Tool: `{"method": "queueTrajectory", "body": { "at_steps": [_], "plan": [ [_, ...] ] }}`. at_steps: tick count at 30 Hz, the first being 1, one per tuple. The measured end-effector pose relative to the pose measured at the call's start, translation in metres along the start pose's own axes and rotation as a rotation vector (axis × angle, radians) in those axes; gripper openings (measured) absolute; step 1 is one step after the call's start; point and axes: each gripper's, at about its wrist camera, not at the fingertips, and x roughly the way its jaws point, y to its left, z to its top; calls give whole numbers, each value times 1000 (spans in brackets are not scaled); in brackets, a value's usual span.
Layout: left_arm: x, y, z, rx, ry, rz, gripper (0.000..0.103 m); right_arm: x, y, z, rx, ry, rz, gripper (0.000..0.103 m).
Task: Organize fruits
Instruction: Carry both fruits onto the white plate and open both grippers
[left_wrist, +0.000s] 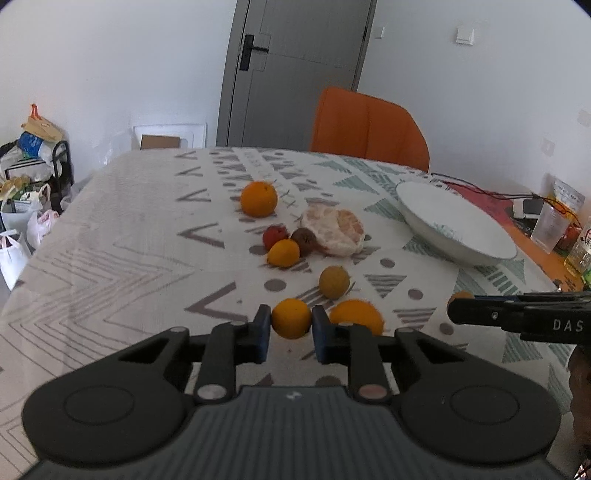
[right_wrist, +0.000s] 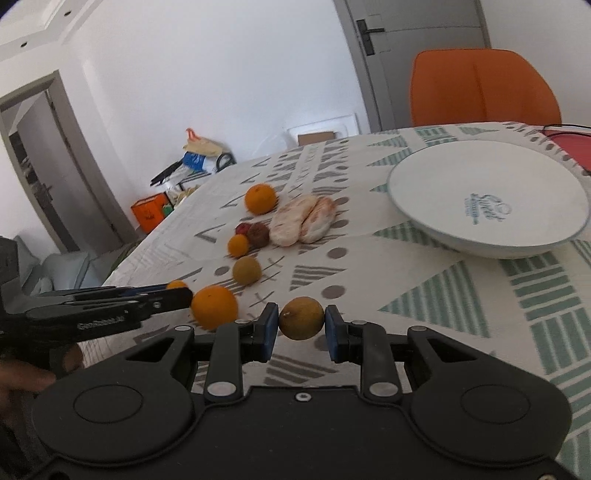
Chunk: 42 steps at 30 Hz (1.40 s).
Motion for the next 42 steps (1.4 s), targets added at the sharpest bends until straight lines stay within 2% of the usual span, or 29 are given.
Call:
{"method": "queueTrajectory", "body": {
  "at_steps": [8,17,32,42],
  "plan": [
    [-7,-23,14,32,-53,-9,22,-19,-27,3,42,-53,-29,26],
    [0,-55,27,91,-77,-60,22,-34,-55,7,81,-106,-82,26],
    [46,-104,50,166,-61,-143,22,-42,-83,18,95,-180,-150,26],
    [81,-129,63,209,-34,-144,22,-31,-107,23,151,-204,-159,26]
  ]
}}
